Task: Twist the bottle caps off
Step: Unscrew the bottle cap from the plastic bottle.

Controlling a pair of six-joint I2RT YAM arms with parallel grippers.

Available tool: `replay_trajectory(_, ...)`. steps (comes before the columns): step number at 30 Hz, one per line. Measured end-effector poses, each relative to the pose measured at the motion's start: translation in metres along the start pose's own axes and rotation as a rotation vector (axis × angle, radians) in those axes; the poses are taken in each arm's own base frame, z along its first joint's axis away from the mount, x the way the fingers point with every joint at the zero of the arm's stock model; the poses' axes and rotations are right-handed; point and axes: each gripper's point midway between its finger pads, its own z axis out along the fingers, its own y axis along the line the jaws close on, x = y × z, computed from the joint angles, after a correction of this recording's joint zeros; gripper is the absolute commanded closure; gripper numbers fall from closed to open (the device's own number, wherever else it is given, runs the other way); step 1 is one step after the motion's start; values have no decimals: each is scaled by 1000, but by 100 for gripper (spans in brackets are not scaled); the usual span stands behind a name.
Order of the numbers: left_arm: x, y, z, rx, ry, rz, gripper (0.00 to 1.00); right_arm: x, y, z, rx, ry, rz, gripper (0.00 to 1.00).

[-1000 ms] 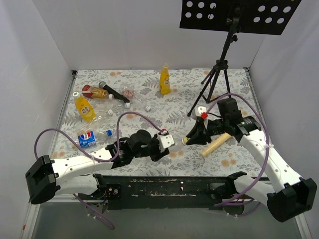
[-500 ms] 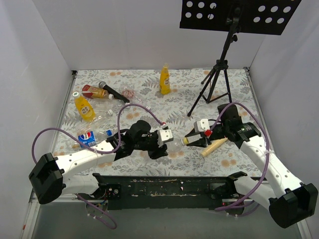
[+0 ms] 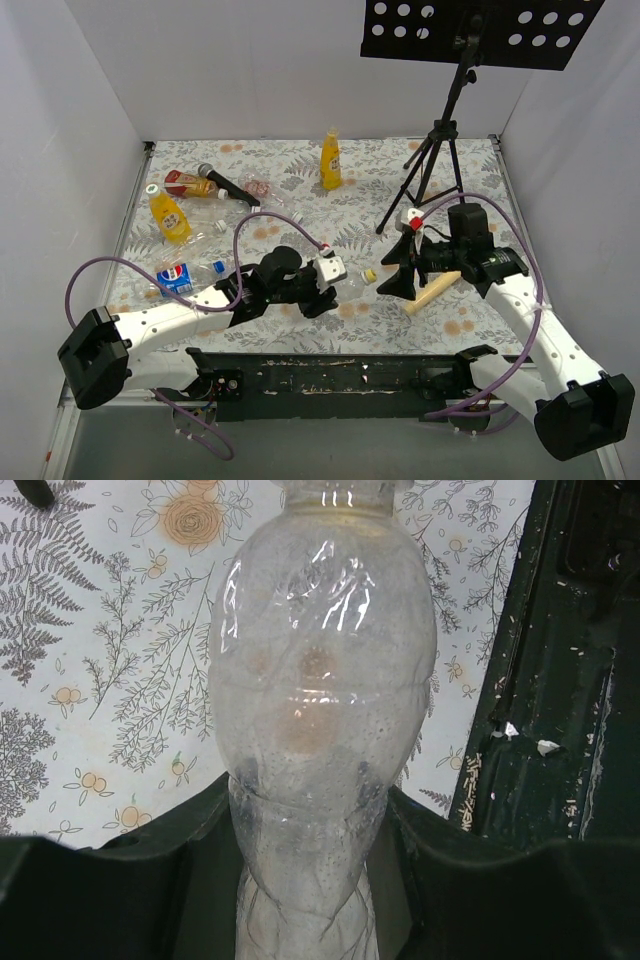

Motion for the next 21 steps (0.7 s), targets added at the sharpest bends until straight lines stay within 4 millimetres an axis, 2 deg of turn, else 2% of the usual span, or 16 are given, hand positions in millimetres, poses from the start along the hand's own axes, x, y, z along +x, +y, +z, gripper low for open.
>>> replay_trajectory(7,-3,-3,3,-14,-6,10,87,-12,-7,3,30,8,281,20)
replay_trajectory(9,-2,-2,4,-18,-4,9,87,-10,-11,7,23,22,350,26)
replay_trajectory(12,-1,-2,6,-24,1,4,87,-4,-15,12,13,45,427,40)
replay_trajectory(19,-2,1,6,-42,-3,3,87,-5,-9,13,-30,40,479,51)
replay_trajectory(21,-3,1,6,-45,-7,5,87,-7,-6,13,-44,35,480,57)
